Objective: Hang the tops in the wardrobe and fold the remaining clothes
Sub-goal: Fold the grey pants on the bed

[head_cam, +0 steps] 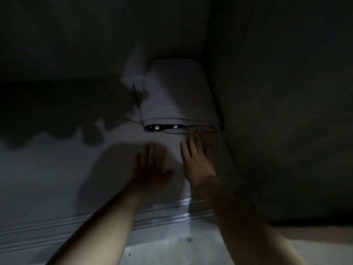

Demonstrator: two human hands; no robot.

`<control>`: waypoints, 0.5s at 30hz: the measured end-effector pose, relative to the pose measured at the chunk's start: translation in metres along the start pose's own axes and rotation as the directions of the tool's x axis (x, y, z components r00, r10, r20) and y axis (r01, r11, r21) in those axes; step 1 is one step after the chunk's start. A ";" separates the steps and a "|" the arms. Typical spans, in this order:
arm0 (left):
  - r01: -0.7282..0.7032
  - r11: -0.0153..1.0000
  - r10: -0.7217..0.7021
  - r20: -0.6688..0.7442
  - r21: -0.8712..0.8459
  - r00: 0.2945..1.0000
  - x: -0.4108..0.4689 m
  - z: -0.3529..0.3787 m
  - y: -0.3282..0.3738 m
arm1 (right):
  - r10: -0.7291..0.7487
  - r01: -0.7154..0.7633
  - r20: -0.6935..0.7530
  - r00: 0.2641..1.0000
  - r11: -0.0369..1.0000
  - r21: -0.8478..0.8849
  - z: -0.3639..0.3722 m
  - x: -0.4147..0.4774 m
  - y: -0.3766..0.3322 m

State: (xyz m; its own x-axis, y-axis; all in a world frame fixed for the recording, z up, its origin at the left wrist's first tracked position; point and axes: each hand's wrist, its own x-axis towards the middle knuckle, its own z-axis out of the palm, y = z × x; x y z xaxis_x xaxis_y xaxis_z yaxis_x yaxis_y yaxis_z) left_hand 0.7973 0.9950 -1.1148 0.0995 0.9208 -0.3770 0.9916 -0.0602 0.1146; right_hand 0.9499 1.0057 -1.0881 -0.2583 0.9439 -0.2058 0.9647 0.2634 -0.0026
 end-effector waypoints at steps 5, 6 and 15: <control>-0.091 0.996 0.083 0.230 0.023 0.970 -0.075 -0.004 -0.001 | -0.055 0.056 -0.023 0.998 0.998 0.032 -0.019 -0.075 0.009; -0.099 0.995 0.091 0.209 0.026 0.974 -0.090 -0.016 -0.004 | -0.074 0.074 -0.078 0.994 0.997 -0.010 -0.035 -0.090 0.010; -0.175 0.979 0.179 -0.032 0.106 0.983 -0.218 -0.214 0.055 | -0.169 0.165 -0.049 0.984 0.983 -0.086 -0.248 -0.228 0.006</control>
State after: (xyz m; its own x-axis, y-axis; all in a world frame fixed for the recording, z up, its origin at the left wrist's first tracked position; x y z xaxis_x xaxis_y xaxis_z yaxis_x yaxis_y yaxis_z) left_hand 0.8124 0.8731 -0.8294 0.2727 0.9072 -0.3204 0.9620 -0.2608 0.0802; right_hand 1.0016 0.8408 -0.7987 -0.4202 0.8943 -0.1541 0.9008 0.4315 0.0479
